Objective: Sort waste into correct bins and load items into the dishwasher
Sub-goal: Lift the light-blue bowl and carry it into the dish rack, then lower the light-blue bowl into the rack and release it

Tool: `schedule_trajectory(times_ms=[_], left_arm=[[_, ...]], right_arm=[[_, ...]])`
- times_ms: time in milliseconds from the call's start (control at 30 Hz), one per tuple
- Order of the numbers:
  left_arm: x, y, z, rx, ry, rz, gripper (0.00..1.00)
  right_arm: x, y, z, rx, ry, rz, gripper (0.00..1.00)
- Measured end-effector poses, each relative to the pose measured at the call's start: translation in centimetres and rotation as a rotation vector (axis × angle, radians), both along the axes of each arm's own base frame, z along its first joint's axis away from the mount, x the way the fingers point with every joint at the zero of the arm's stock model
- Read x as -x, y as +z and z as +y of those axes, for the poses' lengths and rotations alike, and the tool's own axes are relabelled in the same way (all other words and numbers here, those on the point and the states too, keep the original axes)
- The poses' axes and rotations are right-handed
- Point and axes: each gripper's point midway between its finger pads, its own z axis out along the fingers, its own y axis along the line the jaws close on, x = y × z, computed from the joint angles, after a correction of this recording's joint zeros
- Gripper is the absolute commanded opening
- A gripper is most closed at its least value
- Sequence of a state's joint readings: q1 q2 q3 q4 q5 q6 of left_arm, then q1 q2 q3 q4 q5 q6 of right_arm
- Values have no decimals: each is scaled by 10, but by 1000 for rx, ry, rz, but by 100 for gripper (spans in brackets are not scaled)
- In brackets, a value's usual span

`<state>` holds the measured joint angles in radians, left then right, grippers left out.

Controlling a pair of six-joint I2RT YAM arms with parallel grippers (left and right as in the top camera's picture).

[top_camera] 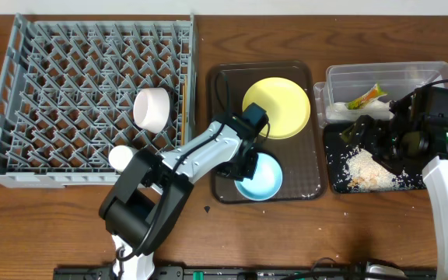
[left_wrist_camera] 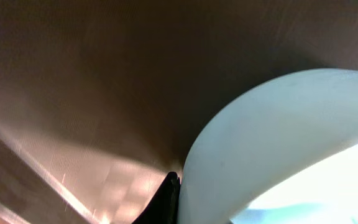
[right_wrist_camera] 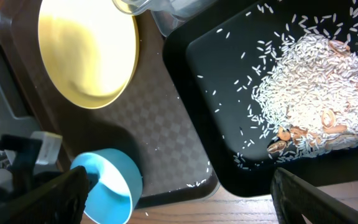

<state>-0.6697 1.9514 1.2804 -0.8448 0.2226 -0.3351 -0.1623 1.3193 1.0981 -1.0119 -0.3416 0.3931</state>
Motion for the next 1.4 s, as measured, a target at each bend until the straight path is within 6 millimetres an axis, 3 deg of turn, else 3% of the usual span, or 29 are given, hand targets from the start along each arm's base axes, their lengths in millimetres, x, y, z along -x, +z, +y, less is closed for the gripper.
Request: schedule_trajectory(times_ms=[100, 200, 333, 433, 567, 800, 933, 1100, 1400], left_arm=[[-9, 25, 9, -7, 28, -23, 7], [-37, 73, 31, -25, 81, -160, 7], [-72, 150, 88, -122, 190, -447, 8], [-79, 193, 142, -274, 267, -613, 7], [-82, 229, 204, -527, 324, -749, 8], [-84, 271, 272, -934, 384, -861, 7], [-93, 280, 293, -1079, 436, -895, 7], [-108, 273, 310, -1258, 449, -890, 8], [-133, 222, 332, -1503, 334, -738, 7]], right_arm=[[0, 0, 0, 0, 0, 1, 92], [0, 0, 0, 0, 0, 1, 92], [0, 0, 0, 0, 0, 0, 92], [0, 0, 0, 0, 0, 1, 92], [0, 0, 0, 0, 0, 0, 92], [0, 0, 0, 0, 0, 0, 92], [0, 0, 0, 0, 0, 1, 92], [1, 0, 0, 0, 1, 3, 93], [1, 0, 0, 4, 12, 1, 93]])
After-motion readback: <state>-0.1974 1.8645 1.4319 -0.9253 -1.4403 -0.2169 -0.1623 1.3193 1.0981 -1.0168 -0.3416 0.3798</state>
